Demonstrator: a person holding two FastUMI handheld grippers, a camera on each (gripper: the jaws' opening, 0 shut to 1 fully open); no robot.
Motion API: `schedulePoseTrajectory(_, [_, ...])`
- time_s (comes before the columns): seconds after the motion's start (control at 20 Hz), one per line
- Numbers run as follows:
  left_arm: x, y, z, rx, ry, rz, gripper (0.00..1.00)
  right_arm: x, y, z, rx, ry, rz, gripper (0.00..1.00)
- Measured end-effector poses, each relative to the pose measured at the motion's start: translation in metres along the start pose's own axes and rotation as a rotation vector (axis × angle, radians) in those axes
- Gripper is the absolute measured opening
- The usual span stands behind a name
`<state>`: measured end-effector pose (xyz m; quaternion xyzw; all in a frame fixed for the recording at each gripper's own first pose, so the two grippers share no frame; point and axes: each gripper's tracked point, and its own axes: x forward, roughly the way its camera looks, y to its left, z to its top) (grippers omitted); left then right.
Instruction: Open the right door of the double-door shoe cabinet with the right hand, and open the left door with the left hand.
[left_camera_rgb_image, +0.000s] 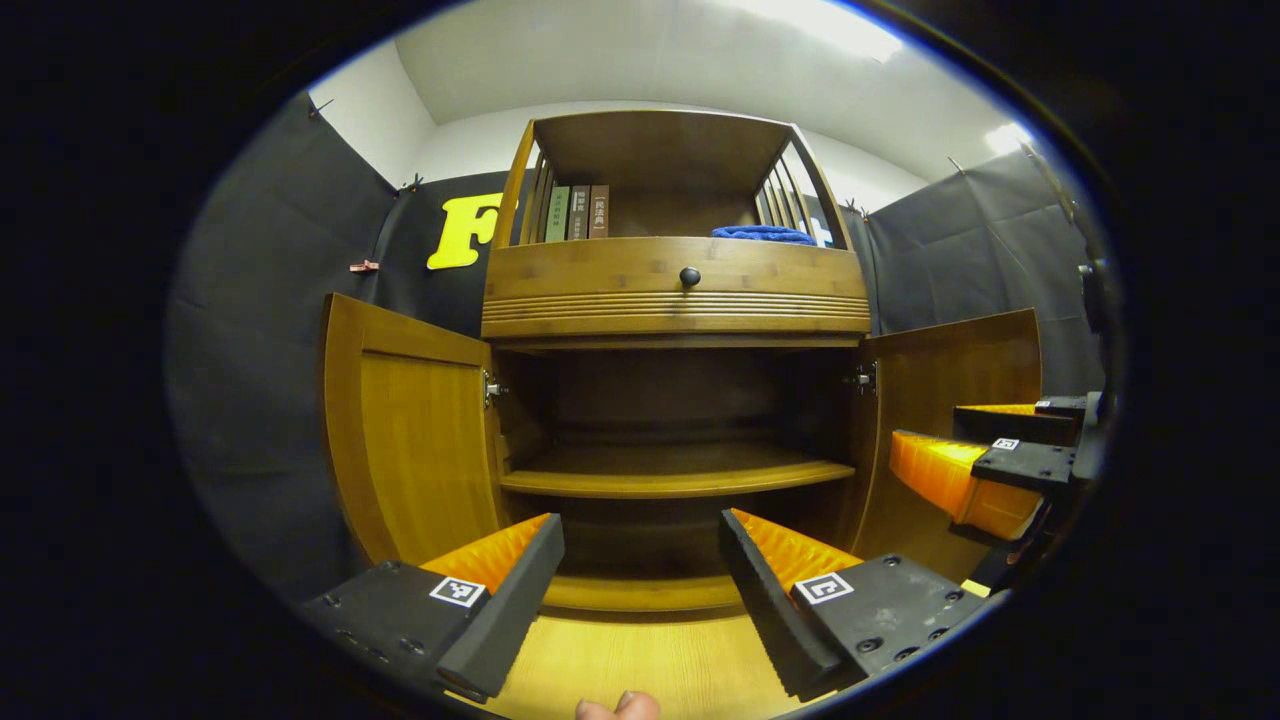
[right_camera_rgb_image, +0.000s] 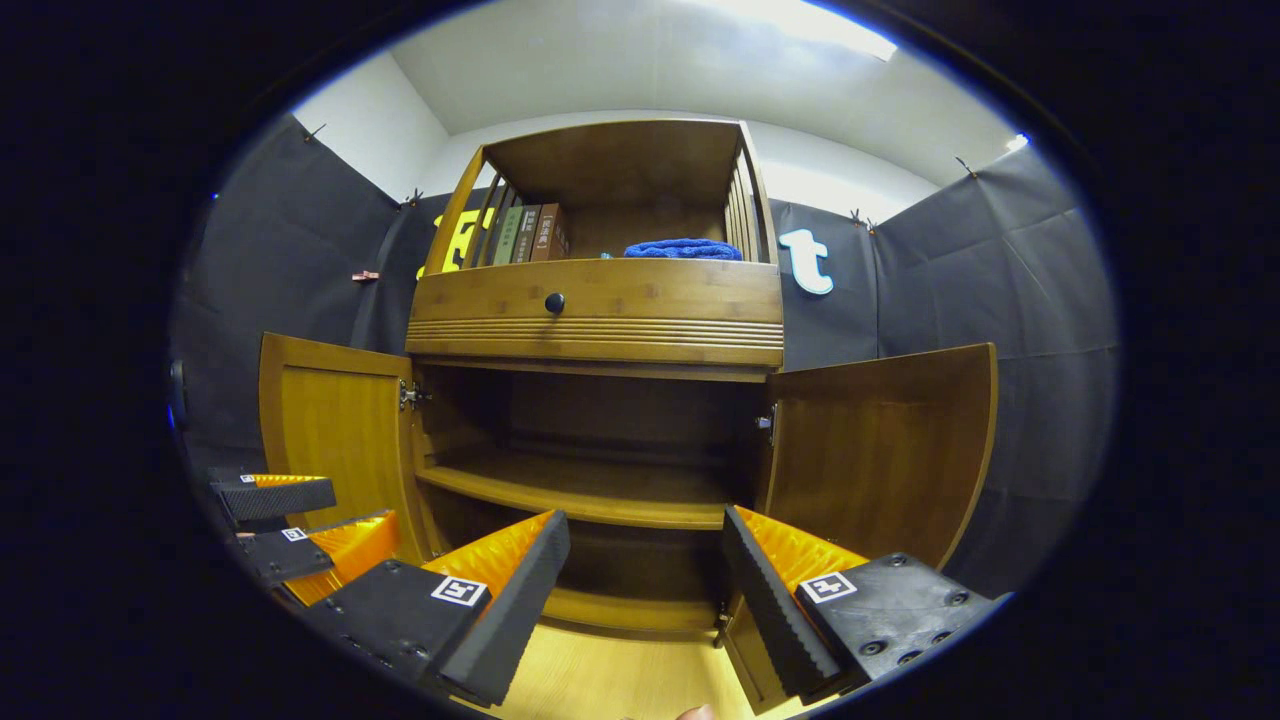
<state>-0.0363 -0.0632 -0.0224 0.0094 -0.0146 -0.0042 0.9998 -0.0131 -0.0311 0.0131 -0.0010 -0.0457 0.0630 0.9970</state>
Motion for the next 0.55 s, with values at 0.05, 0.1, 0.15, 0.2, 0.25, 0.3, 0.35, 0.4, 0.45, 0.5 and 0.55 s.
schedulePoseTrajectory(0.05, [0.000,-0.001,0.001,-0.006,0.000,0.001,0.96,-0.003,-0.001,0.000,0.005,0.001,0.004,0.97])
schedulePoseTrajectory(0.1, [0.000,-0.002,0.002,-0.010,0.001,0.004,0.96,-0.003,-0.004,0.002,0.009,-0.001,0.006,0.97])
schedulePoseTrajectory(0.15, [-0.001,-0.003,0.002,-0.013,0.001,0.010,0.96,-0.005,-0.006,0.004,0.011,-0.005,0.008,0.97])
schedulePoseTrajectory(0.2, [-0.002,-0.004,0.004,-0.015,0.003,0.014,0.96,-0.006,-0.008,0.006,0.013,-0.010,0.011,0.97])
schedulePoseTrajectory(0.25, [-0.001,-0.006,0.003,-0.014,0.007,0.015,0.96,-0.006,-0.010,0.007,0.013,-0.016,0.012,0.99])
schedulePoseTrajectory(0.3, [-0.001,-0.008,0.003,-0.009,0.011,0.015,0.96,-0.005,-0.012,0.009,0.013,-0.019,0.013,0.96])
schedulePoseTrajectory(0.35, [-0.002,-0.010,0.003,-0.001,0.014,0.017,0.96,-0.004,-0.012,0.008,0.015,-0.018,0.017,0.97])
schedulePoseTrajectory(0.4, [-0.003,-0.011,0.004,0.005,0.012,0.019,0.96,-0.004,-0.012,0.007,0.017,-0.015,0.023,0.97])
schedulePoseTrajectory(0.45, [-0.003,-0.014,0.004,0.007,0.012,0.020,0.96,-0.005,-0.011,0.007,0.015,-0.016,0.028,0.95])
schedulePoseTrajectory(0.5, [-0.003,-0.016,0.004,0.005,0.012,0.020,0.96,-0.006,-0.012,0.008,0.012,-0.019,0.031,0.99])
schedulePoseTrajectory(0.55, [-0.004,-0.020,0.004,0.002,0.011,0.017,0.96,-0.006,-0.012,0.010,0.008,-0.026,0.036,0.99])
